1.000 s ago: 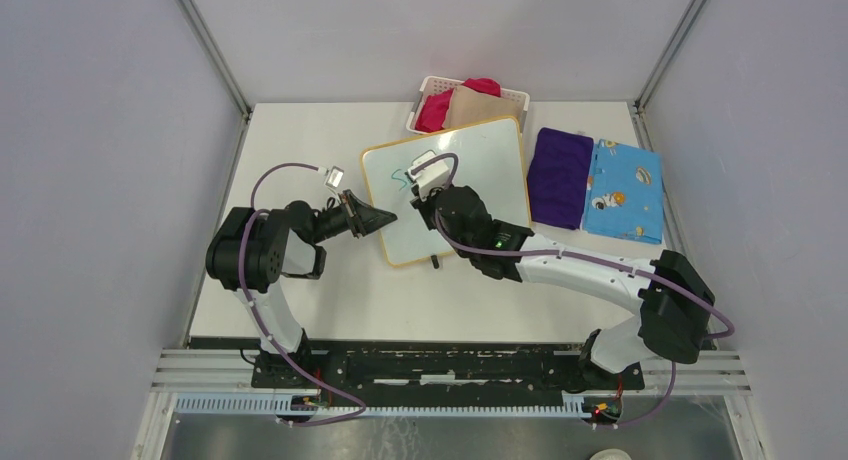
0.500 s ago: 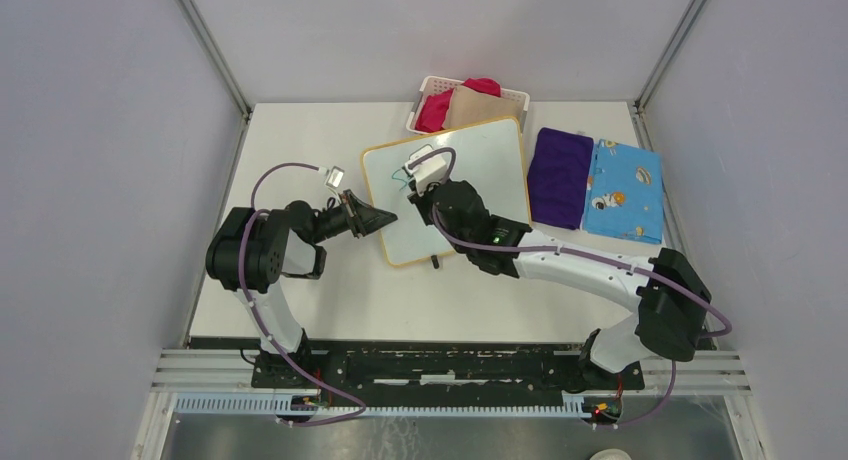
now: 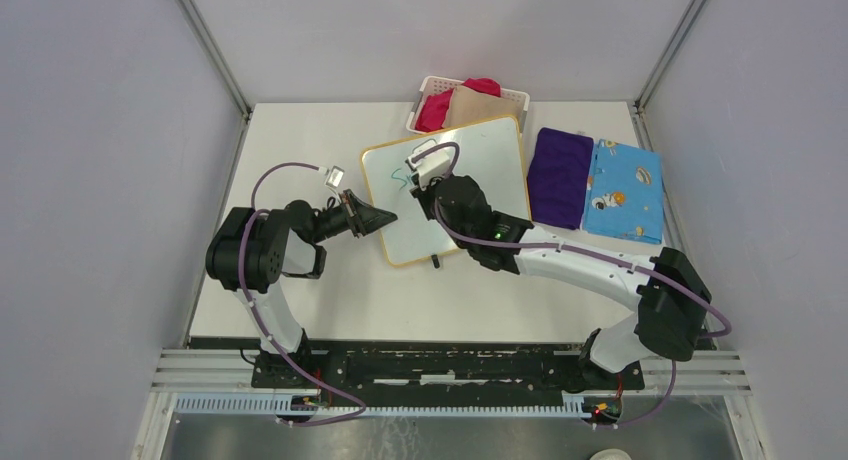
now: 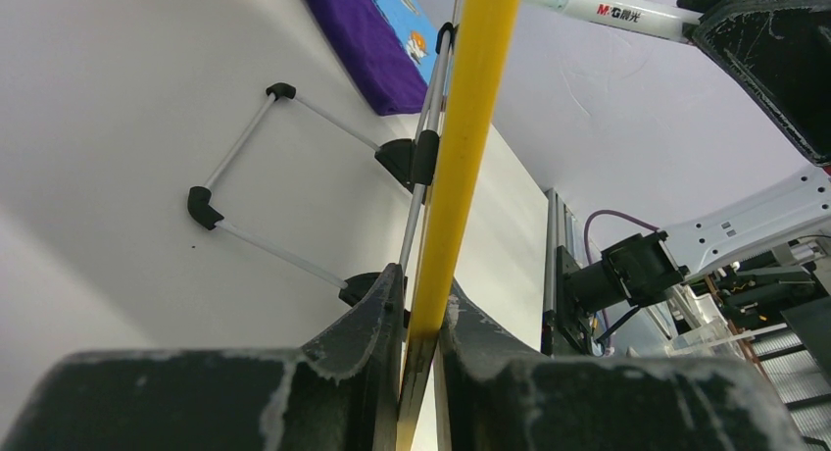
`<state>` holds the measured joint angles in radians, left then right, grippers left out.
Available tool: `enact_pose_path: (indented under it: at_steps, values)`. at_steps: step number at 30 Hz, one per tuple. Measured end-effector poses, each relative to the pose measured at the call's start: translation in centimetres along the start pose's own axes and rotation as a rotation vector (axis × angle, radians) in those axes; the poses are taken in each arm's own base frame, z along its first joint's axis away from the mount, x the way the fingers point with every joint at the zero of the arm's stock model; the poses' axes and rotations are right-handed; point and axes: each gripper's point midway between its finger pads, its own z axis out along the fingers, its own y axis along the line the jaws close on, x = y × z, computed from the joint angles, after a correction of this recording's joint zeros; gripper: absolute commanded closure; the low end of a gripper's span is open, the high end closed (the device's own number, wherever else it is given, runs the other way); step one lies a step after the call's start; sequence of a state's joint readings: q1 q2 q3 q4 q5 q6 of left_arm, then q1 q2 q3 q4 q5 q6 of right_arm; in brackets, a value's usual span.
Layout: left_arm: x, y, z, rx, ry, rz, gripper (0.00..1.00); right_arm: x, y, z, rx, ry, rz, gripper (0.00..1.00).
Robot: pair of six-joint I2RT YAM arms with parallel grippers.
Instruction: Write a sentence on the whiteboard
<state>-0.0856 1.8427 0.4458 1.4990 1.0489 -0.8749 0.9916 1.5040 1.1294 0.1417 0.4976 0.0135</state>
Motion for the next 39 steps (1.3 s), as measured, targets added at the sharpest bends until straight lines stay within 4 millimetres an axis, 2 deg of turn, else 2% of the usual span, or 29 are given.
enact_pose_path:
  at_steps: [7, 14, 19, 29, 39]
  values:
    - [0.0, 0.0, 0.0, 0.0, 0.001, -0.001, 0.78, 0.6, -0.5, -0.4, 0.006, 0.003, 0.001, 1.0]
    - [0.2, 0.0, 0.0, -0.001, 0.009, -0.012, 0.67, 1.5, -0.8, -1.0, 0.006, 0.01, 0.006, 1.0]
    - [0.4, 0.1, 0.0, -0.005, 0.013, -0.022, 0.65, 1.7, -0.8, -1.1, 0.006, 0.012, 0.01, 1.0]
    - [0.5, 0.1, 0.0, -0.006, 0.018, -0.029, 0.66, 1.4, -0.8, -1.0, 0.007, 0.013, 0.007, 1.0]
    - [0.7, 0.3, 0.0, -0.013, 0.024, -0.044, 0.7, 0.0, -1.2, -0.6, 0.02, -0.004, 0.014, 1.0]
